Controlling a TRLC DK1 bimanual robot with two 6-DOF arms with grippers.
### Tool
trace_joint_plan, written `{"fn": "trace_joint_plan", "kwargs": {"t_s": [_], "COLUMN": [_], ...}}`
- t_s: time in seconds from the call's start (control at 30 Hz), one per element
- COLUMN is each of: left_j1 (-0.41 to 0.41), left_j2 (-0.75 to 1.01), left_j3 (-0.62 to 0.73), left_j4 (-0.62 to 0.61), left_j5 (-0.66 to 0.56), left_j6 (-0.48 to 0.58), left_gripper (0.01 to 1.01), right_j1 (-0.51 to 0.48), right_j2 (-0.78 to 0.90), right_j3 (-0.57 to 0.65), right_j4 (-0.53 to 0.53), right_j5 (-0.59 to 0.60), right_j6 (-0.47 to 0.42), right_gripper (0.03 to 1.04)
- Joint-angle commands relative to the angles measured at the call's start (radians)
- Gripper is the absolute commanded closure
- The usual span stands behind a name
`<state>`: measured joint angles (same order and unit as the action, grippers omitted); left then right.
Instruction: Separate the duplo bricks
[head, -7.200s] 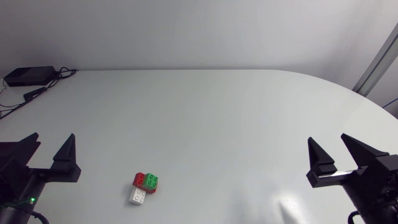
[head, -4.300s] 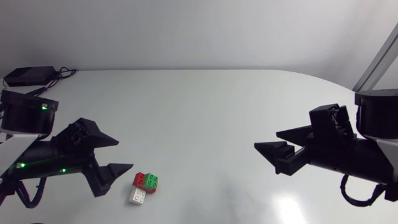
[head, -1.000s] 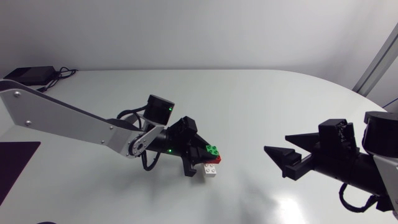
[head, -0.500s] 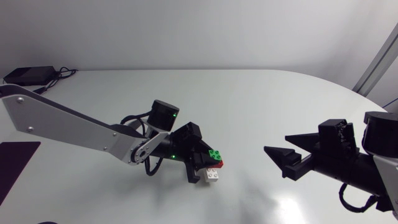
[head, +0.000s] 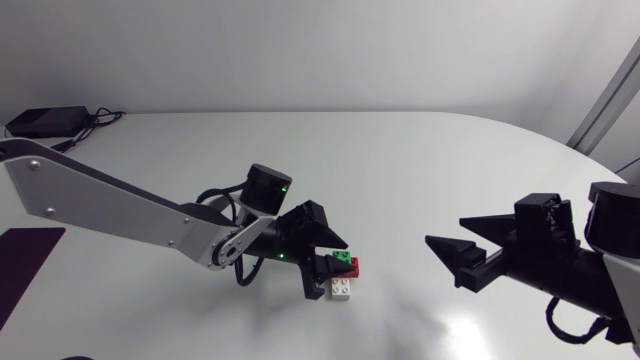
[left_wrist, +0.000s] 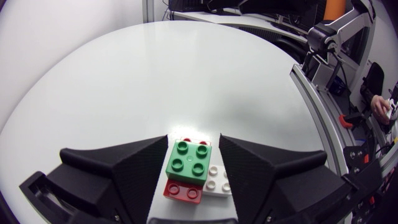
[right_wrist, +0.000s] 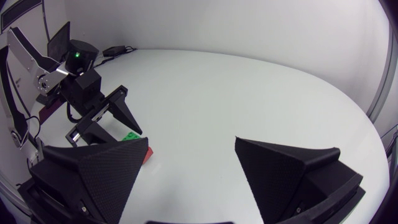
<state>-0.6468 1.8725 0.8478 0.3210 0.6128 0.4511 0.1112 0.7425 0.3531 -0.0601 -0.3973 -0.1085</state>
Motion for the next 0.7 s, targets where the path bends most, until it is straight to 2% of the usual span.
{"fn": "trace_joint_plan", "kwargs": {"t_s": [0.0, 0.2, 0.37, 0.5, 0.67], "left_j1": [-0.007, 0.001, 0.033, 0.047, -0.013], "left_j2": [0.007, -0.07, -0.134, -0.142, -0.11], "left_j3": [-0.018, 0.014, 0.154, 0.289, 0.366], "left_j4": [0.004, -0.106, -0.421, -0.614, -0.688], "left_j5": [-0.007, -0.031, -0.039, -0.042, -0.171], "left_j6": [-0.014, 0.003, 0.187, 0.274, 0.301], "left_gripper": [0.374, 0.344, 0.343, 0.343, 0.343], "right_j1": [-0.004, -0.005, -0.005, 0.004, -0.001], "right_j2": [-0.011, -0.029, -0.025, -0.022, -0.028], "right_j3": [-0.032, -0.023, -0.013, -0.019, -0.022], "right_j4": [0.008, -0.001, -0.001, 0.002, -0.003], "right_j5": [-0.012, -0.012, -0.012, -0.011, -0.011], "right_j6": [0.02, 0.02, 0.02, 0.023, 0.023], "right_gripper": [0.06, 0.06, 0.06, 0.06, 0.06]}}
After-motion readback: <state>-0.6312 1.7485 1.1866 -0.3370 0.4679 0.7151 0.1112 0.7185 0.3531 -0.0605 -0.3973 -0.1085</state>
